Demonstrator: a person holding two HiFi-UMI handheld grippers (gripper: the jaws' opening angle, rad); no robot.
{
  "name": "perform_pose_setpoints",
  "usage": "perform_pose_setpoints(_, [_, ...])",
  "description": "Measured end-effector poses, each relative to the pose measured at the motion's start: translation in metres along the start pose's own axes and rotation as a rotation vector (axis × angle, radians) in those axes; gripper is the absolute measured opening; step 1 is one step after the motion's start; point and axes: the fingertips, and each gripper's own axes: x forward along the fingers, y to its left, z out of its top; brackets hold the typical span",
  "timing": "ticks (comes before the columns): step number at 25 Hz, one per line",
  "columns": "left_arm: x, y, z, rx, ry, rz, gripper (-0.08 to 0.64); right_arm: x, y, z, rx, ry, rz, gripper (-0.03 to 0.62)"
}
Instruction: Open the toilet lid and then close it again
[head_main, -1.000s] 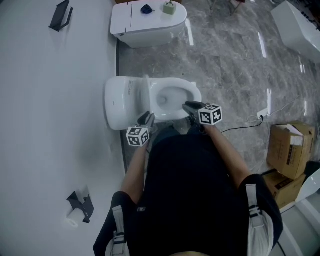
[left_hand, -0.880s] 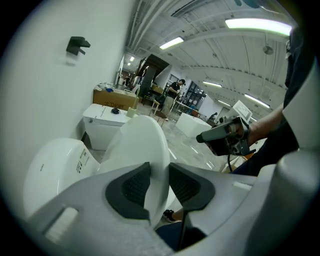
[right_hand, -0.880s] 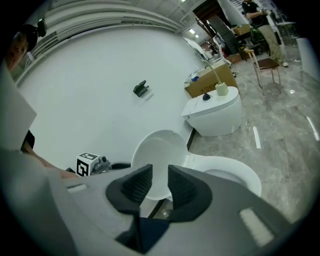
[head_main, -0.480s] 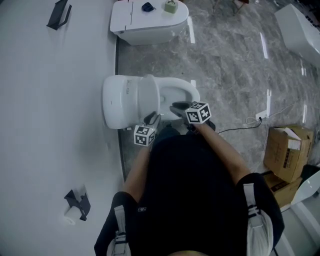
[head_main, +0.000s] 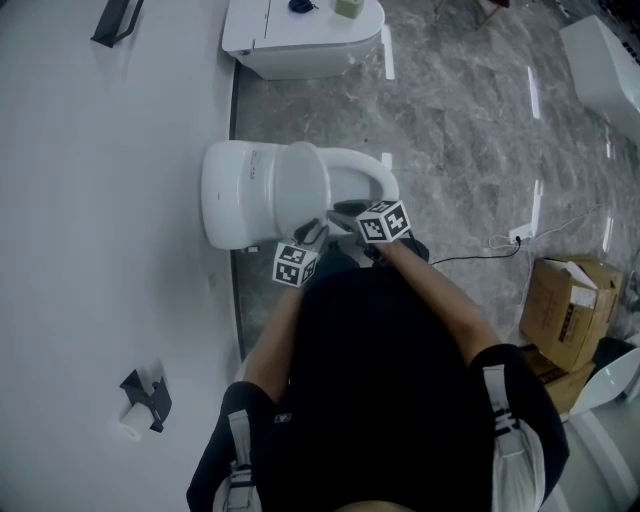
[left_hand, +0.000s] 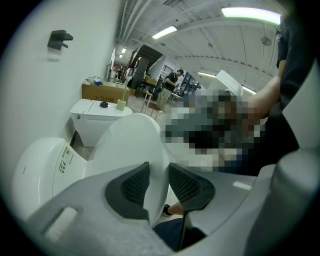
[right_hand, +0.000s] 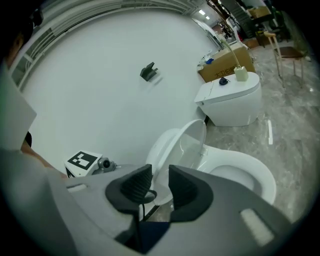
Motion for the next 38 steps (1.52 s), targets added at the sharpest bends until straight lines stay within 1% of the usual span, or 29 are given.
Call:
perform_pose_setpoints(4, [0.009, -0.008, -0.003, 0.019, 0.036, -0.007, 0.123, -0.002, -0.012, -0.002, 0.025, 0.014, -0.013, 0.11])
perform_pose_setpoints(6, [0.012, -0.009, -0.002, 0.002, 0.039, -0.012, 0.123, -0.002, -0.016, -0.002, 0.035, 0.02, -0.01, 0.11])
perform_pose_setpoints(8, [0.012, -0.011, -0.001, -0.047, 0.033, -0.033, 0.123, -0.002, -0.018, -0.001, 0.046, 0.023, -0.001, 0.11])
perform_pose_setpoints(11, [0.007, -0.011, -0.002, -0.145, 0.004, -0.064, 0.12, -0.001, -0.02, -0.001, 0.063, 0.026, 0.004, 0.111])
perform_pose_setpoints(13, [-0.001, -0.007, -0.007, -0.177, -0.015, -0.047, 0.12, -0.003, -0.027, -0.004, 0.066, 0.037, -0.008, 0.112])
perform_pose_setpoints(16, [-0.014, 0.001, -0.015, -0.204, -0.025, 0.001, 0.112, -0.007, -0.038, -0.007, 0.066, 0.043, -0.015, 0.095])
perform_pose_setpoints(18, [-0.022, 0.004, -0.02, -0.206, -0.022, 0.029, 0.098, -0.012, -0.047, -0.011, 0.076, 0.046, -0.025, 0.089])
perform_pose_setpoints(20, [-0.027, 0.001, -0.024, -0.18, -0.005, 0.047, 0.091, -0.018, -0.057, -0.018, 0.091, 0.052, -0.042, 0.089])
perform_pose_setpoints(23, [-0.027, -0.006, -0.024, -0.146, 0.012, 0.05, 0.082, -0.027, -0.075, -0.027, 0.122, 0.054, -0.064, 0.089])
perform_pose_setpoints(26, [-0.023, -0.014, -0.022, -0.152, 0.001, 0.053, 0.078, -0.033, -0.089, -0.036, 0.149, 0.055, -0.074, 0.089])
perform_pose_setpoints(30, [-0.016, -0.027, -0.017, -0.145, -0.005, 0.053, 0.077, -0.035, -0.098, -0.051, 0.155, 0.089, -0.068, 0.089])
perform_pose_setpoints(34, [-0.007, -0.038, -0.011, -0.164, -0.02, 0.068, 0.078, -0.039, -0.113, -0.059, 0.175, 0.086, -0.068, 0.1])
perform_pose_setpoints(38, [0.001, -0.045, -0.009, -0.186, -0.034, 0.087, 0.077, -0.045, -0.13, -0.067, 0.231, 0.077, -0.054, 0.103])
